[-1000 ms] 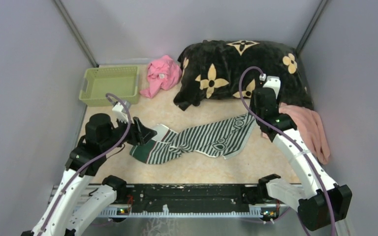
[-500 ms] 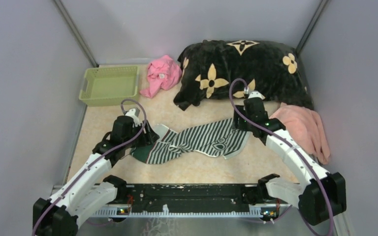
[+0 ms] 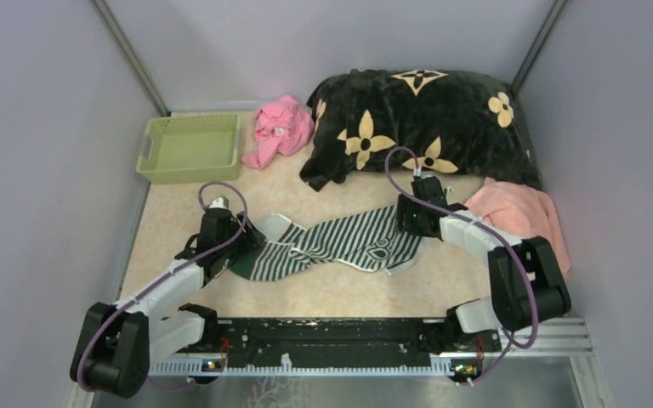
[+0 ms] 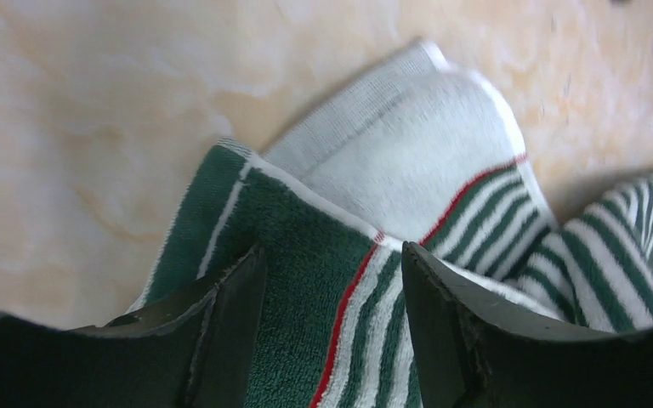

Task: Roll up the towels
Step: Flatten out the towel at the center of the board.

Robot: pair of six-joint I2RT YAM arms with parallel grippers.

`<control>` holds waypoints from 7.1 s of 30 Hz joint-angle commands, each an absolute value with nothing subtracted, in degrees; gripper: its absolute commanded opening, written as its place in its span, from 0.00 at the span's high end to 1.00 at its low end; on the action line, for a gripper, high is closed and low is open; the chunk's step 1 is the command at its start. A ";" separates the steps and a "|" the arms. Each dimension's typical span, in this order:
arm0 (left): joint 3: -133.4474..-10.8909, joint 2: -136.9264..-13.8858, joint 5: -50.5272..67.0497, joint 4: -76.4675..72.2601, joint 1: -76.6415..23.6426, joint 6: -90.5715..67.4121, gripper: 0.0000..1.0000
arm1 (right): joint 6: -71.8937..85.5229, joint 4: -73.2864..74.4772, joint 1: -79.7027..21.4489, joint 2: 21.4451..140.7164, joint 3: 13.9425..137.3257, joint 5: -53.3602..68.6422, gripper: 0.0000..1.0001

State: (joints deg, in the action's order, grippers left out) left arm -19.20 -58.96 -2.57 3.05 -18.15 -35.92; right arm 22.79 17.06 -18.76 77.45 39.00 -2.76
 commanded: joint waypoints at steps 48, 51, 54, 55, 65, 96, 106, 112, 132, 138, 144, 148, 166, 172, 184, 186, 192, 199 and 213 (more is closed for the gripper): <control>-43.45 -82.99 10.04 19.53 -6.17 -19.03 0.44 | 21.73 19.40 -17.63 58.20 35.17 0.18 0.33; -44.51 -83.80 9.48 21.02 -6.16 -17.91 0.44 | 21.75 19.26 -17.66 57.86 35.00 0.47 0.33; -45.24 -85.34 10.36 22.22 -6.16 -16.93 0.44 | 21.88 19.05 -17.66 57.92 34.92 0.78 0.33; -45.37 -85.95 11.11 22.36 -6.15 -16.57 0.44 | 21.86 19.01 -17.62 57.92 34.90 0.87 0.33; -47.37 -89.13 15.78 25.13 -6.53 -13.90 0.63 | 21.97 19.77 -17.66 55.96 34.93 0.97 0.33; -48.14 -77.30 18.80 30.12 -6.44 -8.96 1.00 | 27.54 30.10 -18.18 58.09 36.75 -4.53 0.35; -47.95 -69.77 8.82 28.58 -6.42 -6.60 1.00 | 34.10 35.71 -21.66 63.21 36.84 -11.03 0.45; -47.72 -67.50 8.10 28.00 -6.33 -5.95 1.00 | 38.85 39.70 -26.86 66.22 37.06 -13.45 0.47; -47.46 -65.87 8.17 27.97 -5.89 -5.42 1.00 | 42.39 34.19 -27.60 70.25 31.20 -10.16 0.58; -47.80 -65.30 7.08 27.87 -5.85 -5.63 1.00 | 43.38 34.61 -27.60 68.53 30.75 -12.02 0.81; -51.93 -62.46 0.04 28.03 -5.22 -6.46 1.00 | 40.76 44.00 -26.83 64.36 41.69 -22.64 1.00; -59.44 -60.53 -5.12 27.77 -4.63 -6.07 1.00 | 35.95 48.68 -21.79 61.09 51.34 -25.47 1.00; -86.45 -69.91 -15.51 18.35 -2.06 -0.77 1.00 | 16.75 43.01 -4.83 65.78 86.15 -26.57 1.00; -92.51 -75.03 -11.91 17.62 0.32 -0.94 1.00 | 13.97 41.42 -2.27 70.61 93.60 -22.86 1.00; -72.43 -55.90 -7.51 14.96 0.57 -5.59 1.00 | 17.31 43.30 -2.14 54.48 79.42 -14.52 1.00; -65.00 -50.83 -8.74 15.79 0.56 -8.48 1.00 | 20.19 44.05 -2.17 50.29 72.51 -13.59 1.00; -43.59 -32.48 -17.48 22.71 0.48 -24.18 1.00 | 33.69 44.79 -2.20 36.34 48.78 -5.28 1.00; -31.70 -9.32 -24.20 31.34 0.48 -38.93 0.78 | 43.47 51.22 -2.20 19.92 36.24 0.75 0.97; -39.58 -9.97 -13.43 27.63 -0.53 -25.73 0.32 | 35.27 58.69 -2.20 16.95 45.13 -0.63 0.39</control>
